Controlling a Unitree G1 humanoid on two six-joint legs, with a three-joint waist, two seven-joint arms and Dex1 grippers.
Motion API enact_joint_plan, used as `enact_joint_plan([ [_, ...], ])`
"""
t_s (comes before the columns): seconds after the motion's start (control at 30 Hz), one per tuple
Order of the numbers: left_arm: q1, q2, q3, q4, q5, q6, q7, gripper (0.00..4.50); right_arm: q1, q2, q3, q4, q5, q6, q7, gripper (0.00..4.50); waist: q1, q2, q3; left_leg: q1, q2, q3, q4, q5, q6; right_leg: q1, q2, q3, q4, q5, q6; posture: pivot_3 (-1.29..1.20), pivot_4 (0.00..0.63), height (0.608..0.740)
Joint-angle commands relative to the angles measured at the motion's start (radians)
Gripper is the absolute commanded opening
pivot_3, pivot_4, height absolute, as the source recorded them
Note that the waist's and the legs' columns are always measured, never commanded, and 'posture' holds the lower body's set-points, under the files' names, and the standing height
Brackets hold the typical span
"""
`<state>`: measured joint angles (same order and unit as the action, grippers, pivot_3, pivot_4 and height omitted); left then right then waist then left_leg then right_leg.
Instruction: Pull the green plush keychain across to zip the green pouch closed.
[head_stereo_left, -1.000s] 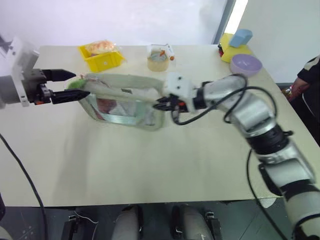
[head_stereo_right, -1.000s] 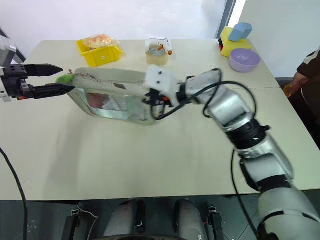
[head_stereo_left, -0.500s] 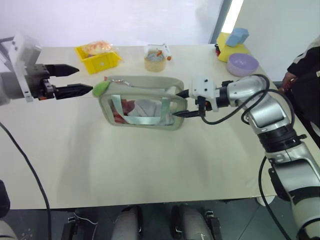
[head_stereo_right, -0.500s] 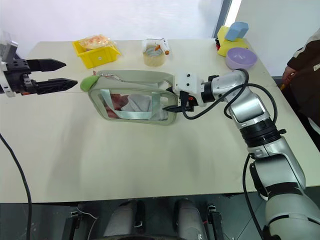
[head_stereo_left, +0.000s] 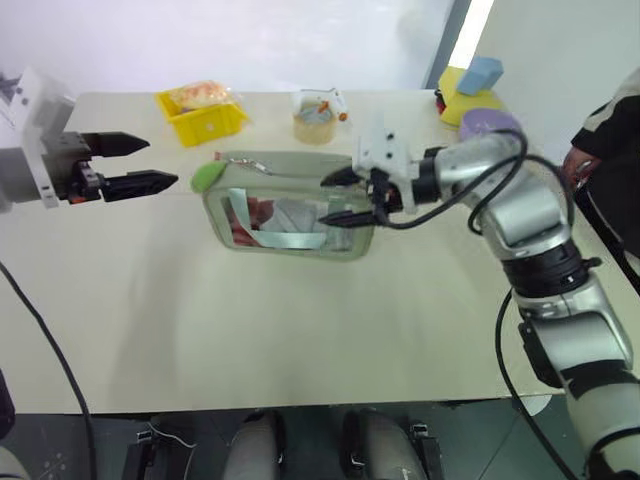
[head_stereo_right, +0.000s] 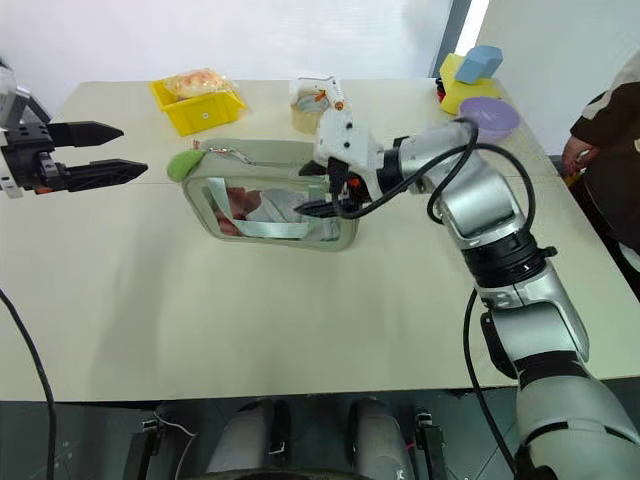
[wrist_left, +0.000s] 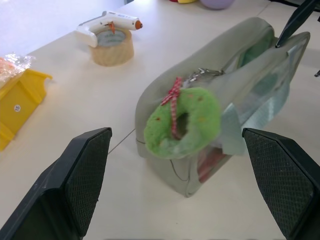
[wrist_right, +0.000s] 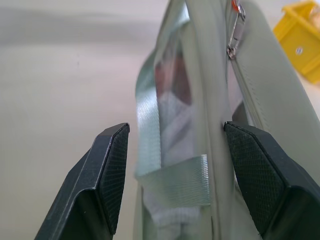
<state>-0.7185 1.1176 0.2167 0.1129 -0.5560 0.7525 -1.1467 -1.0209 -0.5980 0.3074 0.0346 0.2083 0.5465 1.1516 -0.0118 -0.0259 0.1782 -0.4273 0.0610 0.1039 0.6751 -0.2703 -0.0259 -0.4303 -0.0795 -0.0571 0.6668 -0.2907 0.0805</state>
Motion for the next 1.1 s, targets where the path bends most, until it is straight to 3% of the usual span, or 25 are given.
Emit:
enact_joint_plan([
  [0.03,0.005,0.011,0.036,-0.014,0.005,-0.023,0.012,4.5,-0.009,0.006,-0.005,0.033,-0.026,-0.039,0.001,2.89,-0.002,0.0,0.0,0.0,0.0,0.0,0.0,0.0,0.0,0.0,0.0,0.0,0.0,0.0,0.0,0.0,0.15,0.739],
  [0.1,0.017,0.002,0.039,-0.012,0.005,-0.025,0.023,4.5,-0.005,0.01,-0.002,0.047,-0.032,-0.061,0.01,2.31,-0.002,0.0,0.0,0.0,0.0,0.0,0.0,0.0,0.0,0.0,0.0,0.0,0.0,0.0,0.0,0.0,0.15,0.739],
  [0.23,0.045,-0.028,0.033,-0.019,-0.002,-0.029,0.042,4.5,0.0,0.02,-0.012,0.036,-0.024,-0.073,0.028,0.31,-0.002,0.0,0.0,0.0,0.001,0.0,0.0,0.0,0.0,0.0,0.0,0.0,0.0,0.0,0.0,0.0,0.15,0.739],
  [0.27,0.052,-0.04,0.029,-0.026,-0.002,-0.031,0.05,4.5,-0.001,0.022,-0.013,0.034,-0.025,-0.076,0.029,0.12,-0.002,0.0,0.0,0.0,0.001,0.0,0.0,0.0,0.0,0.0,0.0,0.0,0.0,0.0,0.0,0.0,0.15,0.739],
  [0.5,0.062,-0.128,0.007,-0.107,-0.022,-0.003,0.095,4.5,0.0,0.032,-0.008,0.032,-0.036,-0.076,0.031,0.12,-0.002,0.0,0.0,0.0,0.001,0.0,0.001,0.0,0.0,0.0,0.001,0.0,0.001,0.0,0.0,0.0,0.15,0.739],
  [0.63,0.048,-0.134,0.005,-0.106,-0.023,0.004,0.096,3.3,0.001,0.037,-0.01,0.041,-0.044,-0.079,0.023,0.0,-0.003,0.0,0.0,0.0,0.001,0.0,0.001,0.0,0.0,0.0,0.001,0.0,0.001,0.0,0.0,0.0,0.15,0.739],
  [0.83,-0.005,-0.118,-0.003,-0.08,-0.017,-0.004,0.081,0.3,0.001,0.042,-0.013,0.054,-0.051,-0.089,0.018,0.0,-0.002,0.0,0.0,0.0,0.001,0.0,0.001,0.0,0.0,0.0,0.001,0.0,0.001,0.0,0.0,0.0,0.15,0.739],
  [0.87,-0.027,-0.119,-0.005,-0.068,-0.017,-0.001,0.082,0.02,0.0,0.043,-0.013,0.058,-0.053,-0.093,0.016,0.0,-0.002,0.0,0.0,0.0,0.001,0.0,0.001,0.0,0.0,0.0,0.001,0.0,0.001,0.0,0.0,0.0,0.15,0.739],
  [1.0,-0.164,-0.183,-0.034,-0.09,-0.07,0.049,0.097,0.02,-0.005,0.051,-0.016,0.072,-0.061,-0.108,0.006,0.0,0.0,0.0,0.0,0.0,0.001,0.0,0.002,0.0,0.0,0.001,0.001,0.0,0.001,0.0,0.0,0.0,0.15,0.739],
  [1.1,-0.183,-0.219,-0.087,-0.118,-0.04,0.031,0.091,0.02,-0.008,0.058,-0.017,0.078,-0.067,-0.117,0.004,0.0,-0.002,0.0,0.0,0.0,0.001,-0.001,0.003,0.0,0.0,0.002,0.001,0.0,0.001,0.0,0.0,0.0,0.15,0.739],
])
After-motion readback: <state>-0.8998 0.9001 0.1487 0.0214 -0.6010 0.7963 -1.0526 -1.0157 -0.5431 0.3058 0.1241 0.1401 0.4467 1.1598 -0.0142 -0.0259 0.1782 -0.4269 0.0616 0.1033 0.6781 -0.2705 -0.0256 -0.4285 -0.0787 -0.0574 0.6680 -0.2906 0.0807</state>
